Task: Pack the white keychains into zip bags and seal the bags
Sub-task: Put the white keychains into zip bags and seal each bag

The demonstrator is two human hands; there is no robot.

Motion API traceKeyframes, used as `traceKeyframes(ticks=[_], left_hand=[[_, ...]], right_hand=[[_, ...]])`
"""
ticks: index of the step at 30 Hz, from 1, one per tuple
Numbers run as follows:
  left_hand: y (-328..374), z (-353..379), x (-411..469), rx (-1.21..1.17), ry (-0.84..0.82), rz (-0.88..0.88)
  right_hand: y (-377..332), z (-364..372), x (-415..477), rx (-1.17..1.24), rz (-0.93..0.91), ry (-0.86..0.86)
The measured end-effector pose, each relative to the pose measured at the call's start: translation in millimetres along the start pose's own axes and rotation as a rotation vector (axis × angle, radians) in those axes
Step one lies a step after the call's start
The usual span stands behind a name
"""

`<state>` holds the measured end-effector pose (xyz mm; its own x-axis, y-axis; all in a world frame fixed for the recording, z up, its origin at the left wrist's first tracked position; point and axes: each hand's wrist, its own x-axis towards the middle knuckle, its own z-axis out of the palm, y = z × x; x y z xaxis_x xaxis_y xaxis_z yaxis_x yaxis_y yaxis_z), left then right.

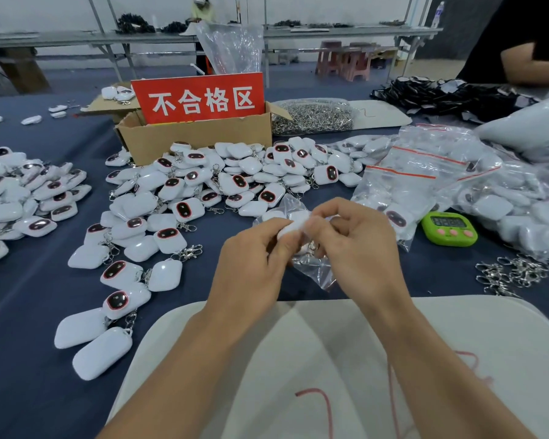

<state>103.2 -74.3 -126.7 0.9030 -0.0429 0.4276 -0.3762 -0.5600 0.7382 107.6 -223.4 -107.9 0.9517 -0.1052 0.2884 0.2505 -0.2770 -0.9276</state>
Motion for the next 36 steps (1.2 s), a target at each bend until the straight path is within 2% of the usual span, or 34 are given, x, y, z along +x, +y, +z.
traceKeyframes(ticks=[3,5,7,10,14,20,23,25,28,30,32,36], left_hand=[[3,5,-1,-0.141,0.051,-0.130],[5,10,-2,-0.115,0.006,-0.185],[8,15,-5,-0.050,-0.056,-0.202],[18,26,-12,0.109,-0.165,-0.229],[21,40,-17,0.440,-0.202,-0.181],[18,36,-16,0.392,-0.174,-0.219],[22,36,-16,0.438,-0.160,-0.224],[23,34,-16,0.447,-0.153,-0.215],[24,31,-16,0.415,-0.164,-0.205],[24,30,-16,0.389,-0.173,-0.197],[23,28,-16,0.369,-0.195,-0.190],[23,25,-15,0.348,-0.258,-0.202]], right_hand=[[4,-8,7,0.022,0.048,0.189],[7,-16,12,0.030,0.089,0.309],[10,-22,15,-0.006,0.112,0.351],[12,-22,17,-0.060,0.119,0.363],[15,-19,18,-0.074,0.124,0.371],[15,-16,18,0.011,0.114,0.305],[11,-14,18,0.120,0.190,0.286],[5,-17,17,0.416,0.342,0.226],[-4,-21,14,0.870,0.586,-0.041],[-9,-19,9,0.997,0.676,-0.236],[-13,-15,3,1.090,0.712,-0.359],[-17,-15,-1,1.245,0.755,-0.455]])
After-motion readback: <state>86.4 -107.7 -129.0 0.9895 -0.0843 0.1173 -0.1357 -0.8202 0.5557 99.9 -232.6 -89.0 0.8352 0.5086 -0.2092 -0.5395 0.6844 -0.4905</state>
